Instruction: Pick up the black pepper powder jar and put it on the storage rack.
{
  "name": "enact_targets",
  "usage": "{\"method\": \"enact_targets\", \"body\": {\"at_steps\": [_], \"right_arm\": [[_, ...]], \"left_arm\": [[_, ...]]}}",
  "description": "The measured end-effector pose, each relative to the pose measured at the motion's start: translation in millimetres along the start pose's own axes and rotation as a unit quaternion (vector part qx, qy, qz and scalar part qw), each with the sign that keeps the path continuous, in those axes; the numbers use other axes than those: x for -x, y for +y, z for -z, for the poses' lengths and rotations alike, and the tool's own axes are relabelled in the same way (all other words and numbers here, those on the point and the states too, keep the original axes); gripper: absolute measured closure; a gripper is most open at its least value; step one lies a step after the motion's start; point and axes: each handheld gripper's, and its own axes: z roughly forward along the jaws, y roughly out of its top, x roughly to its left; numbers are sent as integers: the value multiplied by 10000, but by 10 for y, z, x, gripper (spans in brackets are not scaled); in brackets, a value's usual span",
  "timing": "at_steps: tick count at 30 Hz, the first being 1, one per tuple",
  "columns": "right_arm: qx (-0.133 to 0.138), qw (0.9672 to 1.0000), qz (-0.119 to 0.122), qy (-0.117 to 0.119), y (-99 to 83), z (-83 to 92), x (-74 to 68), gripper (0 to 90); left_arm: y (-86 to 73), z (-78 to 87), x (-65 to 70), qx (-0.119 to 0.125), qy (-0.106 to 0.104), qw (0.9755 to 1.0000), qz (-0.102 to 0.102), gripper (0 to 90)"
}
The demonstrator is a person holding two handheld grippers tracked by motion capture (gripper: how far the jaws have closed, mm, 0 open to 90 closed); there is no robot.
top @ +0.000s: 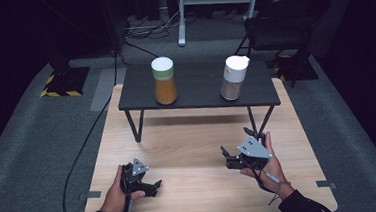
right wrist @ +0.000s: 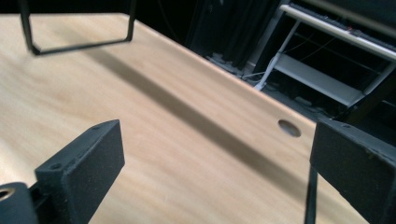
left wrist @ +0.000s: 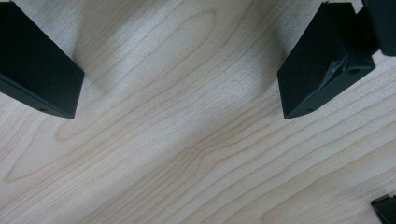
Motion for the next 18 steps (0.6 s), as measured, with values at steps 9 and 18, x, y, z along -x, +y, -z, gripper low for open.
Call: {"method": "enact_targets", "body": {"at_steps": [9,18], "right_arm": [[-362,9987,334,143,-159,-22,-105,25],[-612,9967,454,277,-249,-29,-133,25]], "left_arm": [[-1,0,0,2,0,10000,1,4],[0,0,0,0,0,10000,2,4]]}}
